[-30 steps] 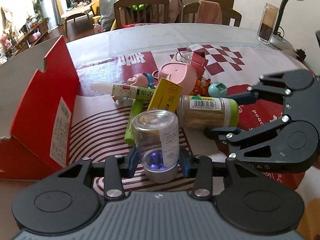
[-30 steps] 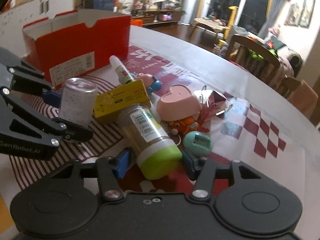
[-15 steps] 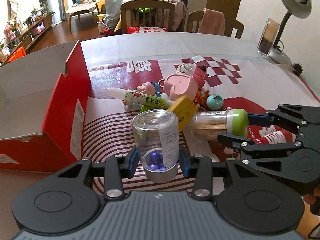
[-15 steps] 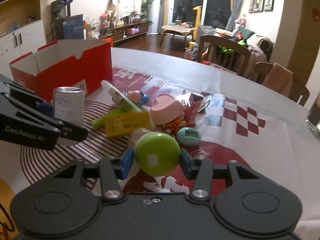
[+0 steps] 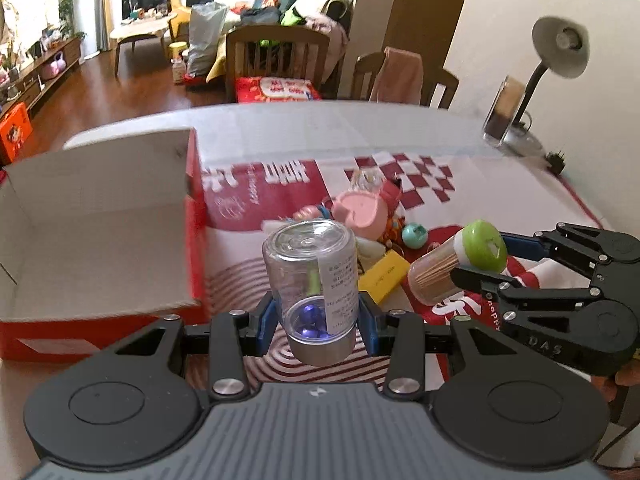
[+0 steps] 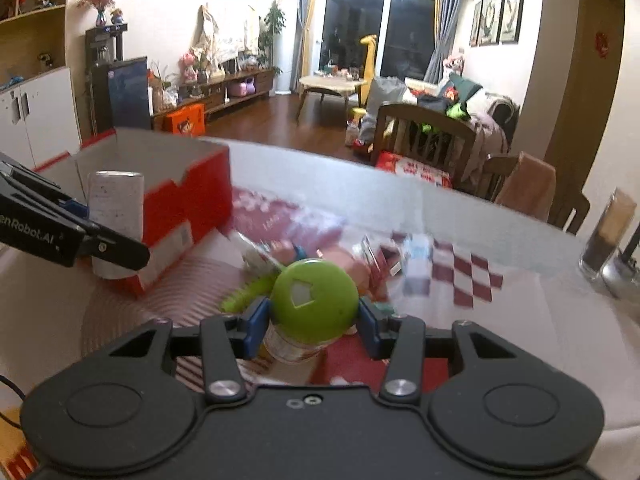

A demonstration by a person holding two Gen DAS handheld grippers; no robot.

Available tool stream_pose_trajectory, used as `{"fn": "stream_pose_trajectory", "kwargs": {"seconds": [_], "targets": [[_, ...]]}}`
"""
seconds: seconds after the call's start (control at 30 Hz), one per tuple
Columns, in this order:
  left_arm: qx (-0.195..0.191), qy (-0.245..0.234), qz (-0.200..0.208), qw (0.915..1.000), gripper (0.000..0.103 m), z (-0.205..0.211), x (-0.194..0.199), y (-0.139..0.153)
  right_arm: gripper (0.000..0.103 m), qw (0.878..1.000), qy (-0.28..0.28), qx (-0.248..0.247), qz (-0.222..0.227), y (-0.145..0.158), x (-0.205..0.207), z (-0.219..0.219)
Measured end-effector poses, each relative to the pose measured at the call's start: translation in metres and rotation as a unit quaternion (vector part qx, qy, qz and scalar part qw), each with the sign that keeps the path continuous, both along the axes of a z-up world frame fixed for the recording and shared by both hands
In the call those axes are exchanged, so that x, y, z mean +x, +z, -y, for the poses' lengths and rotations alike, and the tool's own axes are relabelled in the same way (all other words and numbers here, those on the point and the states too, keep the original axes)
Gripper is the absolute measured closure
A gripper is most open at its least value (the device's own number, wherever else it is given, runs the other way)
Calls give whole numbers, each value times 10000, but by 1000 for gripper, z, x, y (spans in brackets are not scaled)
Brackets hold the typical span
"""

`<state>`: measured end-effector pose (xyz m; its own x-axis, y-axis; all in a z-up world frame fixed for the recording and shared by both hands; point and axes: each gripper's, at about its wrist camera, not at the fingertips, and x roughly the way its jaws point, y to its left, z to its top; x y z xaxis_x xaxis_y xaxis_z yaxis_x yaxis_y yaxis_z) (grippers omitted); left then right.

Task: Organize rigid objects
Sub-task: 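Carry both jars into the cardboard box and lower them onto its floor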

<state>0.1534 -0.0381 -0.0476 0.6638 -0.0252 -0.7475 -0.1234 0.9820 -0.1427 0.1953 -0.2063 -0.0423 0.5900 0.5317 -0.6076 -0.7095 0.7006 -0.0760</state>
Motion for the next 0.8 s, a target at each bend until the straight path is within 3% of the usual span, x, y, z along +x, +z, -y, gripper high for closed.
{"fn": "stream_pose_trajectory", "kwargs": {"seconds": [0.47,0.8], "targets": [[370,255,90,9990,62,-122,-25,41,56,9971,405,423,485,61,-23,-113],[735,388,-378,9958,62,-200,-10,21,56,9964,795,-22,283,36,-25,-202]]}}
